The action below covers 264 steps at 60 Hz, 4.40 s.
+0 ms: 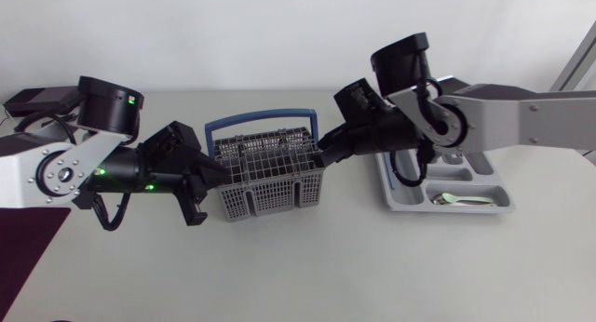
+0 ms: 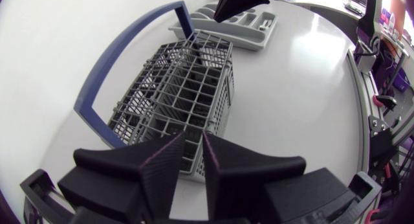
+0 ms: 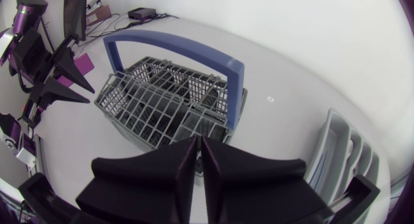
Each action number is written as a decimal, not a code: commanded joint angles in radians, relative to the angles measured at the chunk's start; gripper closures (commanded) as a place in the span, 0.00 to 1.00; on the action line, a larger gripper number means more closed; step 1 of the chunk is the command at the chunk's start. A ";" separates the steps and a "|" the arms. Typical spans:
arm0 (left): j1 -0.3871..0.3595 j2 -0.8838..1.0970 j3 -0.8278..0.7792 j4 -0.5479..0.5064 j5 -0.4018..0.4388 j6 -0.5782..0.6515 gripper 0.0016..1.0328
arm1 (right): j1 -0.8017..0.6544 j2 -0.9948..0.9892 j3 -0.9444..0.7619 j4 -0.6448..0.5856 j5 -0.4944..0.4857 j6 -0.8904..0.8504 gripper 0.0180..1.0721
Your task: Unload the cutlery basket into the drawer organizer.
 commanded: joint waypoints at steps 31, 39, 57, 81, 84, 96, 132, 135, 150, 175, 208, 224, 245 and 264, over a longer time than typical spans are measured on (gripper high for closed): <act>0.057 0.176 0.047 0.114 0.008 -0.037 0.90 | 0.081 0.181 0.031 -0.019 0.064 0.046 0.94; 0.083 0.220 0.072 0.129 0.008 -0.029 0.90 | 0.111 0.165 0.011 -0.041 0.086 0.060 0.94; 0.095 0.249 0.084 0.138 0.009 -0.028 0.90 | 0.139 0.167 0.000 -0.053 0.147 0.068 0.94; 0.085 0.223 0.073 0.132 0.009 -0.034 0.90 | 0.064 0.190 0.054 -0.047 0.164 0.036 0.94; 0.085 0.222 0.072 0.130 0.009 -0.035 0.90 | 0.070 0.185 0.046 -0.047 0.161 0.036 0.94; 0.083 0.176 0.067 0.112 0.009 -0.042 0.90 | 0.101 0.084 0.005 -0.045 0.162 0.031 0.94; 0.163 -0.221 -0.007 0.017 0.045 -0.124 0.78 | 0.064 -0.335 -0.186 -0.032 0.224 -0.060 0.94; 0.190 -0.246 -0.019 0.018 0.055 -0.127 0.77 | 0.032 -0.352 -0.206 -0.022 0.224 -0.072 0.94; 0.332 -0.370 -0.109 0.075 0.098 -0.187 0.49 | -0.140 -0.476 -0.357 0.050 0.221 -0.136 0.42; 0.410 -0.498 -0.174 0.121 0.111 -0.302 0.04 | -0.289 -0.637 -0.499 0.077 0.196 -0.219 0.04; 0.453 -0.755 -0.324 0.176 0.103 -0.379 0.04 | -0.357 -0.925 -0.640 0.093 0.281 -0.285 0.04; 0.536 -0.820 -0.436 0.374 0.104 -0.562 0.04 | -0.418 -1.013 -0.721 0.145 0.277 -0.288 0.04; 0.543 -0.975 -0.550 0.492 0.103 -0.669 0.04 | -0.441 -1.146 -0.801 0.208 0.302 -0.319 0.04; 0.573 -1.090 -0.624 0.543 0.068 -0.712 0.04 | -0.441 -1.273 -0.870 0.244 0.314 -0.329 0.04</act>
